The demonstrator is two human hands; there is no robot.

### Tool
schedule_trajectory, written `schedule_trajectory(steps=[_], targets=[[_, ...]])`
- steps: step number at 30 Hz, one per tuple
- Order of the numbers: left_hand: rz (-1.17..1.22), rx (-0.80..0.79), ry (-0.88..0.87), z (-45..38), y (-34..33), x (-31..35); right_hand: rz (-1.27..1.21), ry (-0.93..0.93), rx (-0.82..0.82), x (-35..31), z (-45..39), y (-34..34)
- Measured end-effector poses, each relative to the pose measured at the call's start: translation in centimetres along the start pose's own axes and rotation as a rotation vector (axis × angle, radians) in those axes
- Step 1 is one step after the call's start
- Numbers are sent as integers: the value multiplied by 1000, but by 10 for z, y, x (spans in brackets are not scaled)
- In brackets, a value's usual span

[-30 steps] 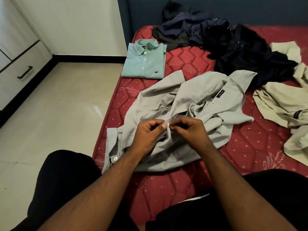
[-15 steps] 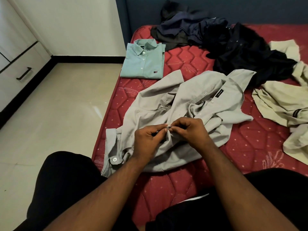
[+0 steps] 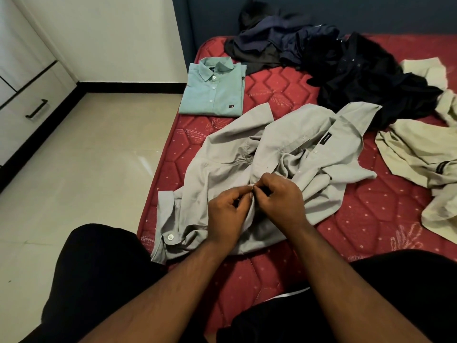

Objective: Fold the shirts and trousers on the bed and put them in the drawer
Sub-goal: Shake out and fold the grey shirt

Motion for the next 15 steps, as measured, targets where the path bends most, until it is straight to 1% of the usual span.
schedule_trajectory(steps=[1, 2, 3, 4, 6, 7, 9, 10, 12, 14, 15], targets=[[69, -74, 104, -2, -2, 0, 20, -2, 28, -1, 1, 1], [105, -141, 158, -4, -4, 0, 29, -3, 49, -1, 1, 2], [63, -194, 126, -7, -4, 2, 30, -5, 60, -1, 0, 4], [-31, -256, 57, -9, -5, 3, 27, 2, 58, 0, -1, 5], [-336, -410, -65, -13, -2, 2, -65, 22, -10, 2, -3, 5], [-494, -470, -90, -15, 2, -1, -166, -4, -70, 5, -5, 6], [-707, -491, -125, -19, 18, -13, -318, -135, -162, 17, -8, 13], [-765, -475, -154, -20, 28, -20, -308, -171, -189, 26, -9, 16], [-812, -448, -227, -19, 44, -29, -105, -134, -274, 40, -13, 18], [-872, -473, -266, -16, 48, -32, 50, -114, -390, 44, -11, 11], [-912, -506, -249, -14, 47, -32, 91, -102, -415, 42, -10, 8]])
Point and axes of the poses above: each hand's wrist, its own z-axis away from the middle knuckle, its own y-axis out of the back of the hand, x = y × z, the point moved 4 cm from there along -z, towards the middle knuckle, and after that the axes turned 5 degrees about -z, right-handed, at the moved point
